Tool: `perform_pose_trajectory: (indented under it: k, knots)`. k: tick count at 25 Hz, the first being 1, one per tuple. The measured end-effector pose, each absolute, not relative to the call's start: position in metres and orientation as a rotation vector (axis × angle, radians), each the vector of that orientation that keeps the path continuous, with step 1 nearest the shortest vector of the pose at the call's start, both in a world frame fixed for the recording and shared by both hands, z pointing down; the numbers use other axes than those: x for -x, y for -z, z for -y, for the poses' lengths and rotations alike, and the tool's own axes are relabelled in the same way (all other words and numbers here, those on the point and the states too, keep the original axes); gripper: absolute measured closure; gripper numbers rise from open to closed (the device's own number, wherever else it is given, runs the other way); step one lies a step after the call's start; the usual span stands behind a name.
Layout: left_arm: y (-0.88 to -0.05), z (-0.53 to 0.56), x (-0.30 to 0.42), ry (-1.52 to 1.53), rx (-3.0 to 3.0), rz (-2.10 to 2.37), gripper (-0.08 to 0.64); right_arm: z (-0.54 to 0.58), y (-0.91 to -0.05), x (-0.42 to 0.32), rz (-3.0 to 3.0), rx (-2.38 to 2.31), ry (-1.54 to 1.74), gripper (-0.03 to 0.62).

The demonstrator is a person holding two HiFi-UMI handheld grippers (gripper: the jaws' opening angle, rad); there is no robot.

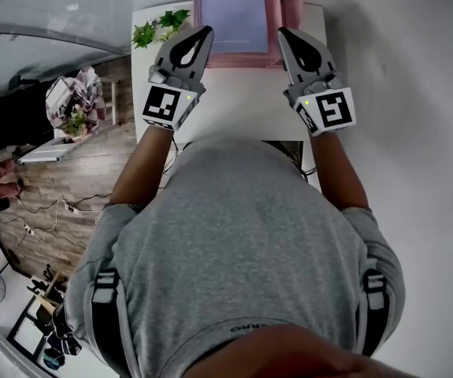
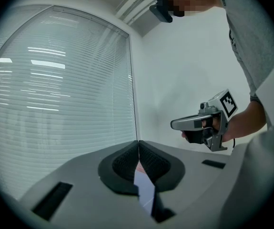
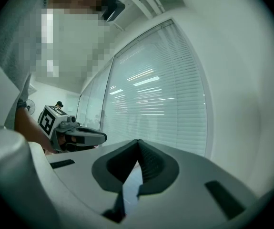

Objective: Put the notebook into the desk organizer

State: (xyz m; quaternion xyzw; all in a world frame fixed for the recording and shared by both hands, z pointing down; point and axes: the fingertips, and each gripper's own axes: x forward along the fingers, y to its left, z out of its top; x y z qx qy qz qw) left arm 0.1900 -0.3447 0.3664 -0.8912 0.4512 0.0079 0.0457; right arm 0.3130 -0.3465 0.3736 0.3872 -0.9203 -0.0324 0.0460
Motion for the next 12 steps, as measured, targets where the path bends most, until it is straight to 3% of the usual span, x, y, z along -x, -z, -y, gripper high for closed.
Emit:
perform_pose_trajectory:
  k: [12]
  knots:
    - [-0.3664, 0.343, -0.19, -0.029, 2.723, -1.376, 0.54, 0.3464, -0.3762, -0.3139, 2.804, -1.191, 0.085, 0.586]
